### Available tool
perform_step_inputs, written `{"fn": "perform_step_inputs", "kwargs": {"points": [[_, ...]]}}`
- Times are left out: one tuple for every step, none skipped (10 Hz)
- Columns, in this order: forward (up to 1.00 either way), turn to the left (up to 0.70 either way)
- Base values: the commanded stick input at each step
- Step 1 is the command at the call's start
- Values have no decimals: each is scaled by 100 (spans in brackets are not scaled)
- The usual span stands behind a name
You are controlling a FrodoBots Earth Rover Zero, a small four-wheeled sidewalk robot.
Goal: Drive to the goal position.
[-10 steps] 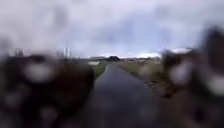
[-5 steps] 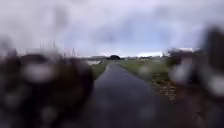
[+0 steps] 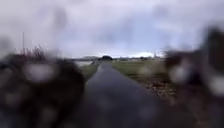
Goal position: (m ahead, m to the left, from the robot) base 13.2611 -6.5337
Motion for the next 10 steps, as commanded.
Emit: {"fn": "perform_step_inputs", "kwargs": {"points": [[70, 0], [70, 0], [70, 0], [70, 0], [70, 0], [70, 0], [70, 0], [70, 0], [70, 0], [70, 0]]}}
